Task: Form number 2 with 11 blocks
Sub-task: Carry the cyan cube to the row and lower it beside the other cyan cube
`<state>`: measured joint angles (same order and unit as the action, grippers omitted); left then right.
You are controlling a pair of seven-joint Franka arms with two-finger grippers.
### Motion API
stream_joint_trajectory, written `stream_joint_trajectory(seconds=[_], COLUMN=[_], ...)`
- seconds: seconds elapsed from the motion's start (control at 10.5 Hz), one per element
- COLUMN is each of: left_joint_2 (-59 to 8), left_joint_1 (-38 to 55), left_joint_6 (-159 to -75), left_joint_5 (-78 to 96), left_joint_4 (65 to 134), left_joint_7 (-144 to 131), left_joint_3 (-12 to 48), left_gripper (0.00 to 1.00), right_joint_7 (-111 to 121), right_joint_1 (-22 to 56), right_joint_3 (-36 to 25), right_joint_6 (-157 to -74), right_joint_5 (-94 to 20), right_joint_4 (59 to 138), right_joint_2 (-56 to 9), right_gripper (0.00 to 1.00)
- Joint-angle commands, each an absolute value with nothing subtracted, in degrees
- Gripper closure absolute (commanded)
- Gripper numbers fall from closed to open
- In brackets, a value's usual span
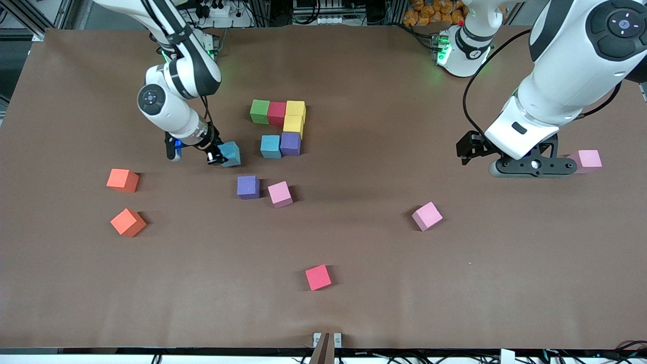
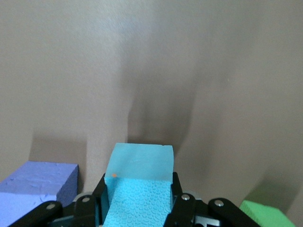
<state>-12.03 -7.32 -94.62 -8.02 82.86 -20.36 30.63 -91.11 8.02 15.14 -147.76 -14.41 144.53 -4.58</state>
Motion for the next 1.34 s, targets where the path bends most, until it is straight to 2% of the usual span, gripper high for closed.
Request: stream_joint_trajectory(seconds=[0.0, 0.38, 0.57, 0.96, 1.24], left_joint_2=[-11.07, -11.16, -11.16, -11.07, -11.16], left_joint_1=[-7.82, -7.73, -7.82, -7.73, -7.39], left_joint_6=[-94.13, -94.13, -94.13, -94.13, -94.13], left_joint_5=[-6.42, -6.5, -6.24, -5.54, -5.54], left_joint_4=[83.41, 83.41, 83.41, 83.41, 83.41], left_joint_7=[-20.57, -20.65, -20.57, -20.65, -20.74], left_joint_3=[30.76, 30.85, 30.76, 30.85, 30.85], left_gripper=[0.0, 0.0, 0.0, 0.0, 0.0], right_joint_7=[-95.96, -100.45, -101.6, -103.52, -105.29], right_joint_1=[8.26, 8.17, 8.17, 8.09, 8.26], right_joint_3=[17.92, 21.09, 22.23, 22.32, 22.41], right_joint_6=[-148.36, -148.71, -153.87, -154.77, -158.72], right_joint_5=[-15.64, -15.64, -15.64, -15.64, -15.64], right_joint_4=[145.37, 145.98, 147.91, 148.8, 150.03], right_joint_2=[-3.6, -3.69, -4.48, -4.92, -5.97], right_gripper=[1.0, 1.0, 1.0, 1.0, 1.0])
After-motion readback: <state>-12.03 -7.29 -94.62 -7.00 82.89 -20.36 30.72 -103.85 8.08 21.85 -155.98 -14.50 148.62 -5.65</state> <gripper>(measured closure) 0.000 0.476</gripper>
